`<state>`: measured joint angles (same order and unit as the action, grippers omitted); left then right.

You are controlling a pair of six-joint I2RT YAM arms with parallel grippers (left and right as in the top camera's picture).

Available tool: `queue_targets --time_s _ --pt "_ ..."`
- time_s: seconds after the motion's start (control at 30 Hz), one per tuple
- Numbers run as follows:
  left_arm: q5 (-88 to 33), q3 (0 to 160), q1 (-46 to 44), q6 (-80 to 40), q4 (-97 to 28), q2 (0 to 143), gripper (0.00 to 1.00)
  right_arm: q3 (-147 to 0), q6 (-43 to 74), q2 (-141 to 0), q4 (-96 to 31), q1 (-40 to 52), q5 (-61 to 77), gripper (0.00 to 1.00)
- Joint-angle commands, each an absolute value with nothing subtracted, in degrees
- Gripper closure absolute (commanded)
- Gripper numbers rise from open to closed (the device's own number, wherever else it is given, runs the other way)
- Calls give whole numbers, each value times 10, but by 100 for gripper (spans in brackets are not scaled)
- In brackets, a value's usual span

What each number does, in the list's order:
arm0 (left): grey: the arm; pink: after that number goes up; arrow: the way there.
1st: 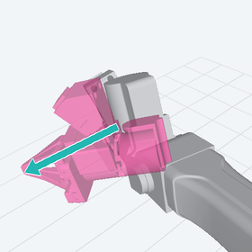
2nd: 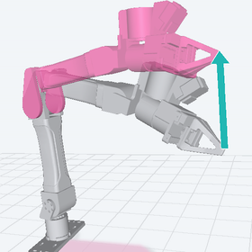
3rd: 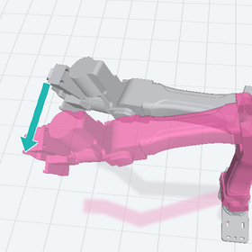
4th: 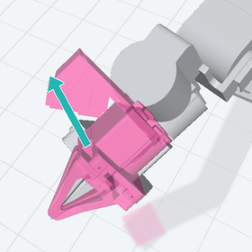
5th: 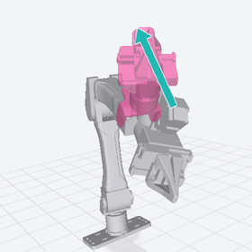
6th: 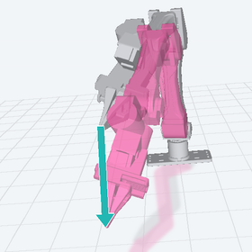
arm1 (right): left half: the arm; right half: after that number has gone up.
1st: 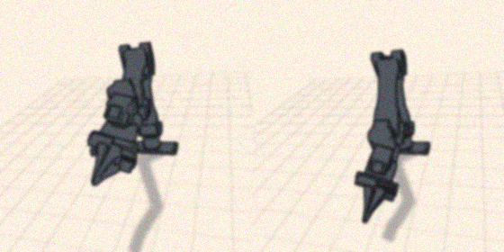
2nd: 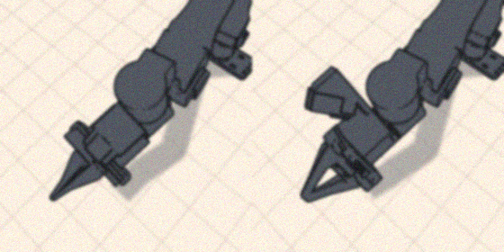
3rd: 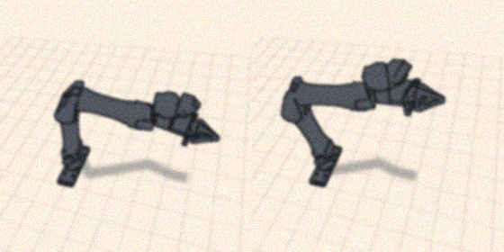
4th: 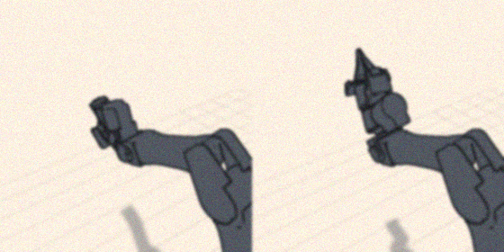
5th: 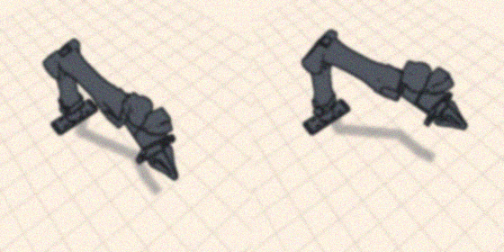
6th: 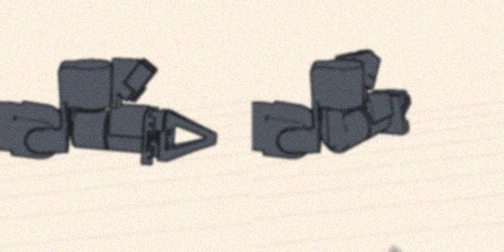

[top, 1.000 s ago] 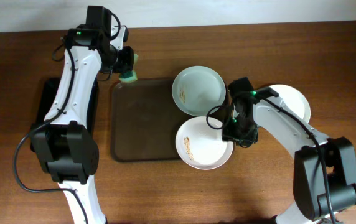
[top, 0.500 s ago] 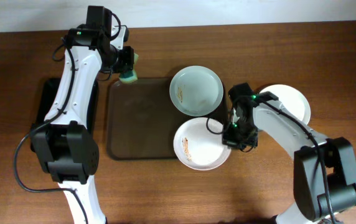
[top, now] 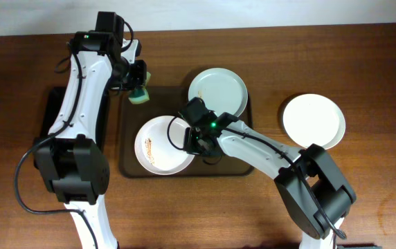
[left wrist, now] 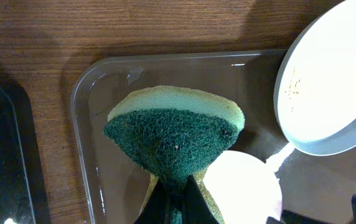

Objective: Clean dirty plates on tray and stack at the side
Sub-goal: 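Set the plate down on the table right of the brown tray, then scrub the bottom white plate with the sponge in the left gripper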

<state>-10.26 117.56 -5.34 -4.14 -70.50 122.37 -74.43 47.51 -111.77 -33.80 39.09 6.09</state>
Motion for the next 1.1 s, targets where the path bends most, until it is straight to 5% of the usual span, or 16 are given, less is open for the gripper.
queue_targets --time_s 0.0,0.07,0.27,0.37,0.53,0.9,1.07 --pt "-96 1182 -50 -43 -710 1221 99 -760 428 -1118 -338 373 76 55" --pt "-96 1182 -51 -42 -708 1221 99 -761 402 -1120 -328 352 73 55" --pt "-96 1182 -51 -42 -686 1221 99 -761 328 -1173 -259 322 202 78" --pt "-96 1182 -51 -43 -675 1221 99 -761 367 -1183 -277 323 197 78" --pt "-96 1182 -52 -43 -669 1222 99 -761 432 -1185 -283 341 178 96" --pt "-98 1138 -66 -30 -758 1276 99 -761 500 -1185 -265 331 139 96" --pt "-119 977 -76 34 -704 1276 99 -761 498 -1185 -263 329 139 96"
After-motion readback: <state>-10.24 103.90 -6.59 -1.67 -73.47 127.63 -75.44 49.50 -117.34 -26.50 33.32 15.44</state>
